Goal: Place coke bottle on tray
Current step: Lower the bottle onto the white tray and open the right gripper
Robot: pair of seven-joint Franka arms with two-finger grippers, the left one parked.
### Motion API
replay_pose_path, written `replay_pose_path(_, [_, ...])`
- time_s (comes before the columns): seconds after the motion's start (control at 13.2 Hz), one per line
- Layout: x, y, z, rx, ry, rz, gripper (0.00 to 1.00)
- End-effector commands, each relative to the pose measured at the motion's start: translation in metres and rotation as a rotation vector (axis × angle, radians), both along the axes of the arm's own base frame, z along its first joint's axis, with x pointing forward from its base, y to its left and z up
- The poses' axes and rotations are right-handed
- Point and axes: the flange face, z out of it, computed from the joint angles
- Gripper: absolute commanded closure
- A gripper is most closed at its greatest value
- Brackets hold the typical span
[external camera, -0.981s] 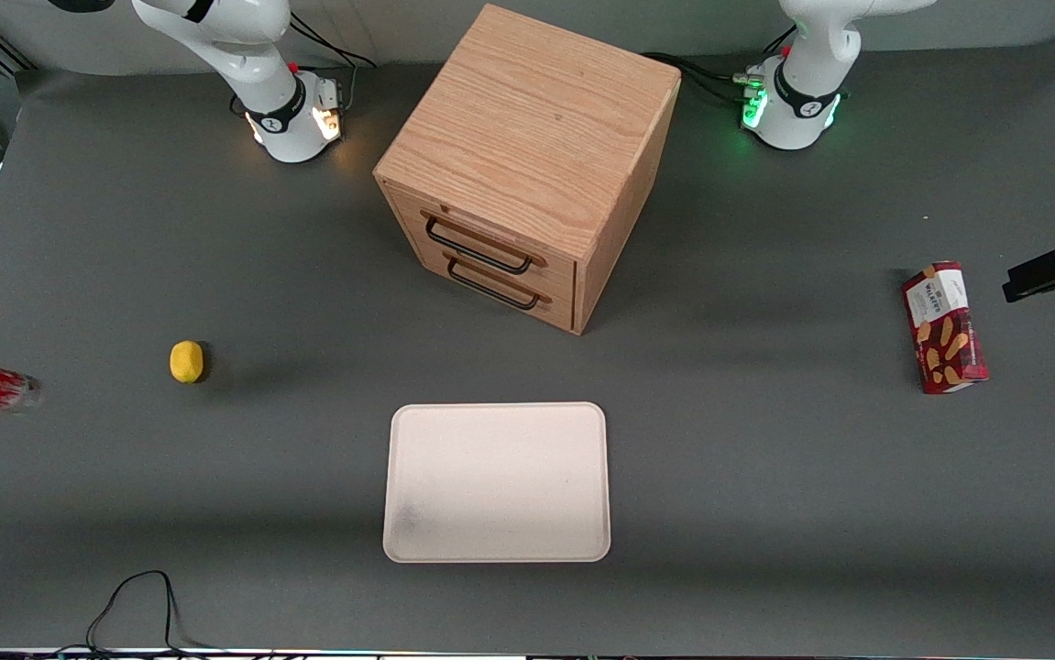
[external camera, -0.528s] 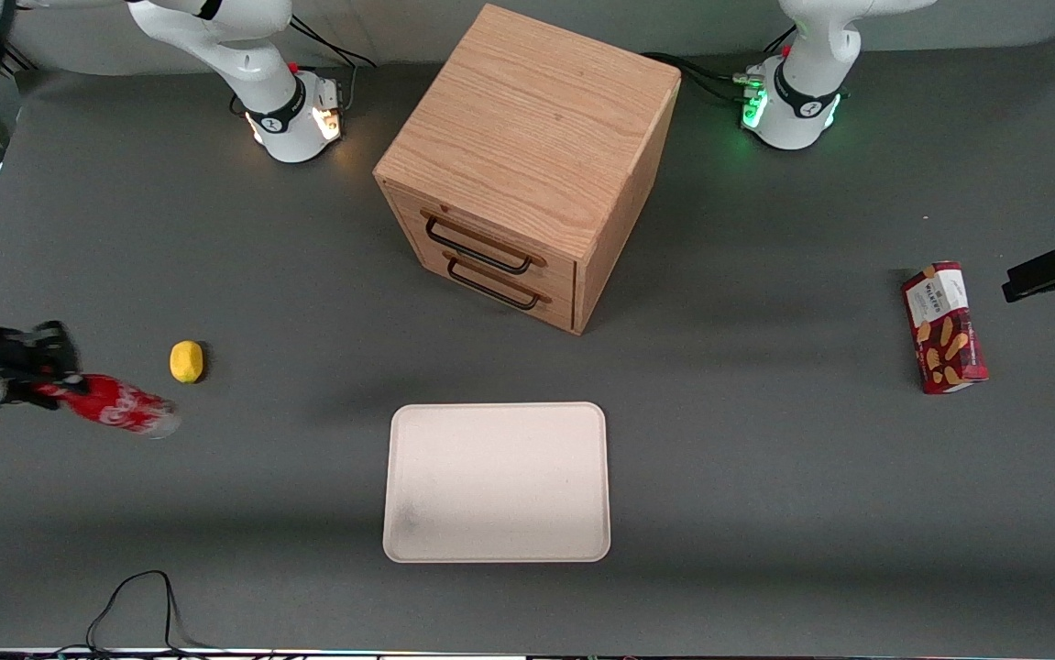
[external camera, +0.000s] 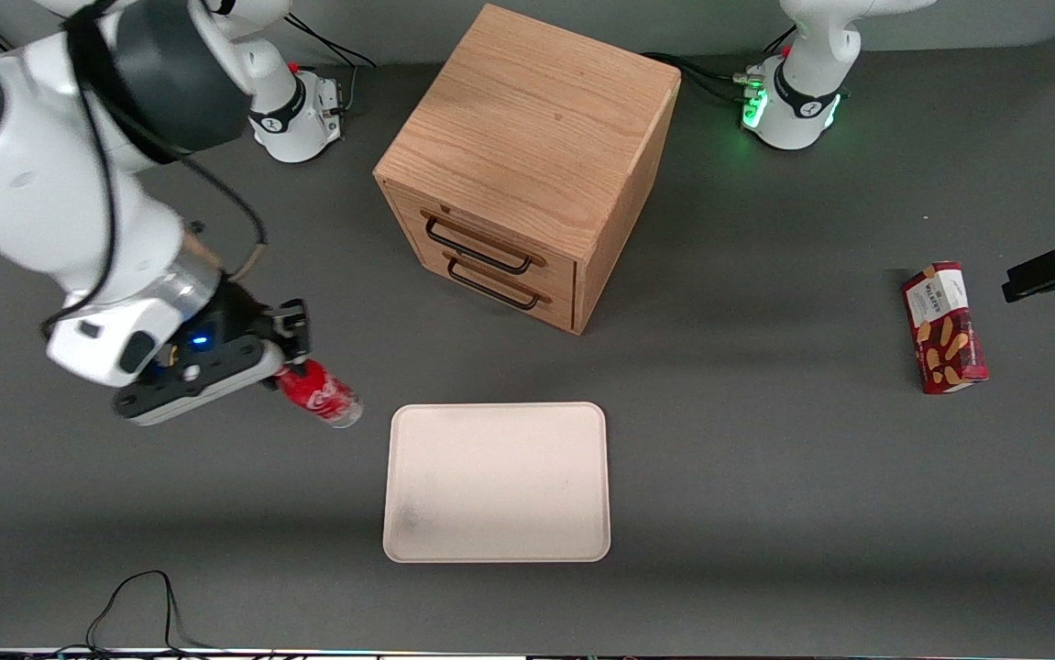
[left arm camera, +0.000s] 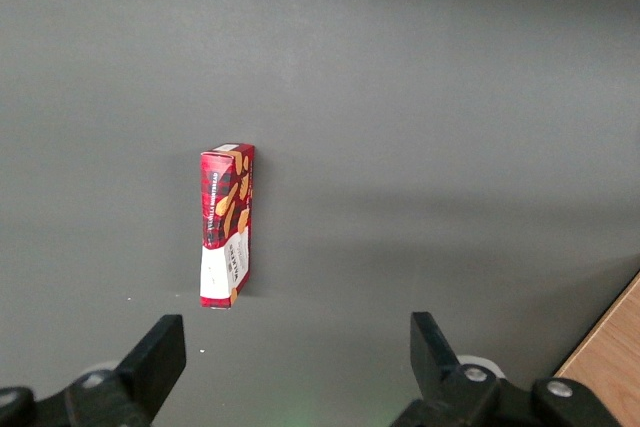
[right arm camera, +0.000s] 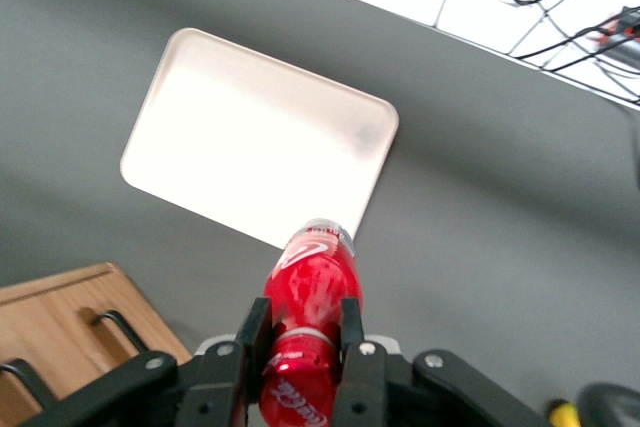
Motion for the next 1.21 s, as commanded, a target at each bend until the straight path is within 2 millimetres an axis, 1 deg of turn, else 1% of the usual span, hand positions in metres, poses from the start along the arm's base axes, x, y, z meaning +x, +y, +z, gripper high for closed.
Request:
replay_pose_path(0.0, [0.007,0.014,-0.011,-0.008,-0.019,-0.043,1.0])
replay_pose_path(0.08, [0.012,0.022,-0.029,-0.014,-0.006,-0.035,1.0])
replay_pose_path(0.3, [0.034,0.034,-0.093,-0.032,0.026,-0.03,1.0])
replay_pose_path(0.53, [0.056,0.043,-0.158,-0.041,0.03,-0.021,1.0])
replay_pose_path(0.68, [0.07,0.044,-0.198,-0.057,0.001,-0.02,1.0])
replay_pose_path(0.83, [0.08,0.042,-0.225,-0.087,-0.036,-0.013,1.0])
replay_pose_path(1.13, [0.09,0.044,-0.262,-0.073,-0.07,-0.013,1.0])
